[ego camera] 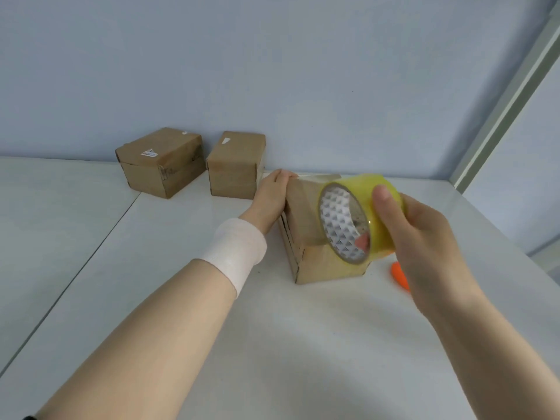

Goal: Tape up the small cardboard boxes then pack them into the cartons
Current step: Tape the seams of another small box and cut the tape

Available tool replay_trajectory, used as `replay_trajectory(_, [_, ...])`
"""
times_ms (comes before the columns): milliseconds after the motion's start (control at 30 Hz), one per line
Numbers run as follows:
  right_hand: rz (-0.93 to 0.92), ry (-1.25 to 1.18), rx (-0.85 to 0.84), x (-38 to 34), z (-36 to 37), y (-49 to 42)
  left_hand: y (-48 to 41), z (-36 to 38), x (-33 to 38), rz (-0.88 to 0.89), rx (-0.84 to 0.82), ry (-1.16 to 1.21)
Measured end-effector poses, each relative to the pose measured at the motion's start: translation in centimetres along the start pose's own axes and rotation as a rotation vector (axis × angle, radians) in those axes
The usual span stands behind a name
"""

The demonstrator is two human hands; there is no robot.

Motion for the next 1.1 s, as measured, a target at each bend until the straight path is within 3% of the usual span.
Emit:
replay_trajectory(167, [0.108,0.197,-0.014,2.1,-0.9,4.3,-0.1,0.0,0.2,0.02,0.007,-0.045])
replay_trajectory(367, [0.282,0.135,0.0,4.8,-0.4,5.5,0.2,-0.1,0.8,0.058,-0.007,-0.2])
replay_trajectory(500, [0.322,0.101,-0.002,5.3,-0.6,5.0,1.9,-0.5,4.7,0.333,0.092,-0.458])
replay_trajectory(600, [0.354,0.05,-0.002,5.6,-0.7,5.1,5.3,3.6,6.1,0.57,-0.203,-0.724])
replay_trajectory(667, [0.347,0.045,-0.019,5.6,-0.6,5.1,6.5,6.0,4.3,0.537,-0.373,-1.047])
replay_trajectory(733, [0.343,0.0,-0.026,5.4,-0.4,5.0,6.3,6.4,3.0,0.493,-0.425,-1.247])
replay_trajectory(833, [0.325,-0.097,-0.082,5.3,0.1,5.0,5.1,6.2,3.1,0.456,-0.521,-1.277])
replay_trajectory(967, [0.268,-0.185,-0.23,4.9,1.8,4.6,3.1,5.5,3.4,0.442,-0.529,-1.294])
replay_trajectory(1100, [0.303,-0.142,-0.163,5.2,2.8,3.7,1.9,5.3,3.3,0.462,-0.498,-1.289])
Point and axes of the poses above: each hand's wrist, its own y-axis away from the middle knuckle, its own z-axis out of the palm, x = y × z, the point moved 6 cm from there along -y, towards the middle knuckle, and after that the axes turned 7 degrees about -z, right-handed, at the moved point
